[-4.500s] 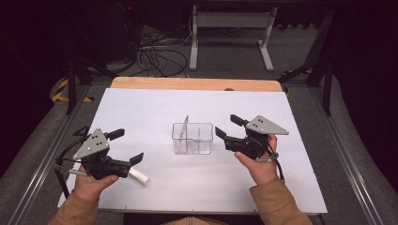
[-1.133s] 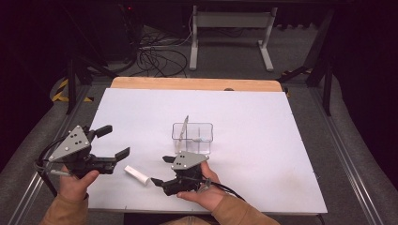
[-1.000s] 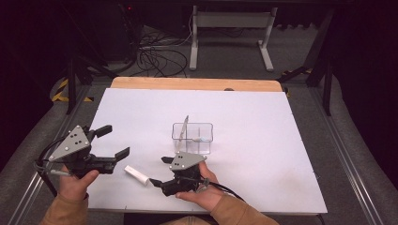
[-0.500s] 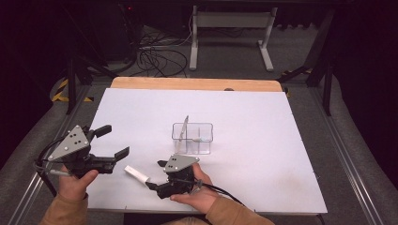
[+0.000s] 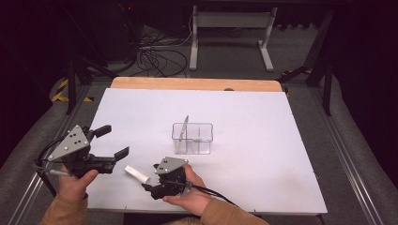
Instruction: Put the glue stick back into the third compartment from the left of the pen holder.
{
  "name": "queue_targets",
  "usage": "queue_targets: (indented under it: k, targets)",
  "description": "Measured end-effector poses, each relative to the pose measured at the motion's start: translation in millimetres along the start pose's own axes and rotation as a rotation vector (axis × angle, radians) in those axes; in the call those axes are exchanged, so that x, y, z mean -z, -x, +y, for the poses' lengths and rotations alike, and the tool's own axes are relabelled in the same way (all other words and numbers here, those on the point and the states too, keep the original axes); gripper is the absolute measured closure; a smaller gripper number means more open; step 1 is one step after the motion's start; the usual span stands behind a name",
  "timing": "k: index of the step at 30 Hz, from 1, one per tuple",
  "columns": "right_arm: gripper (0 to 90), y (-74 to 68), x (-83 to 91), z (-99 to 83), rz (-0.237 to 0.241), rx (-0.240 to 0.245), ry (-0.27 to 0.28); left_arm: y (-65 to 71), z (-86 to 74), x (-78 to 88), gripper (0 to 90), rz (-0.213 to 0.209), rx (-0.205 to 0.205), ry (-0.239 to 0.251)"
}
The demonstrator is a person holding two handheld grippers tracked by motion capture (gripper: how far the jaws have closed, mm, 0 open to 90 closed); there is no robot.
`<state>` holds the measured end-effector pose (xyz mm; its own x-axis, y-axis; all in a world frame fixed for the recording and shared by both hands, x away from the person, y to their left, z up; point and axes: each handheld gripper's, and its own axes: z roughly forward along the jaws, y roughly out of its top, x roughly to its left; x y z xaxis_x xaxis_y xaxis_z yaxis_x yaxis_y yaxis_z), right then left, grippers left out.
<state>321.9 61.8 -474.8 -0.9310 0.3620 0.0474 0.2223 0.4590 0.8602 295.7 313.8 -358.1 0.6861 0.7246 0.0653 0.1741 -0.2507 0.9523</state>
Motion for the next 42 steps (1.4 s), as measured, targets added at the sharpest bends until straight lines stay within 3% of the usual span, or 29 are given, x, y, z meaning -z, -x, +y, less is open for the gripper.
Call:
queue_targets:
  k: [13,29,33,42]
  targets:
    - [34.6,-4.0,-16.1,-0.1,-0.009,0.023,-0.075,-0.1,0.4,0.9,9.5,0.004,-0.001,-0.002]
    - [54.1,-9.9,-29.8,1.9,-0.034,0.072,-0.143,-0.4,0.1,0.8,9.5,0.004,-0.003,-0.001]
    - [63.3,-9.8,-30.7,2.1,-0.035,0.061,-0.152,-0.4,-0.1,0.8,9.5,0.004,-0.003,-0.001]
    - [64.8,-8.3,-30.3,2.1,-0.034,0.040,-0.146,0.0,0.0,0.5,9.5,0.003,-0.006,-0.002]
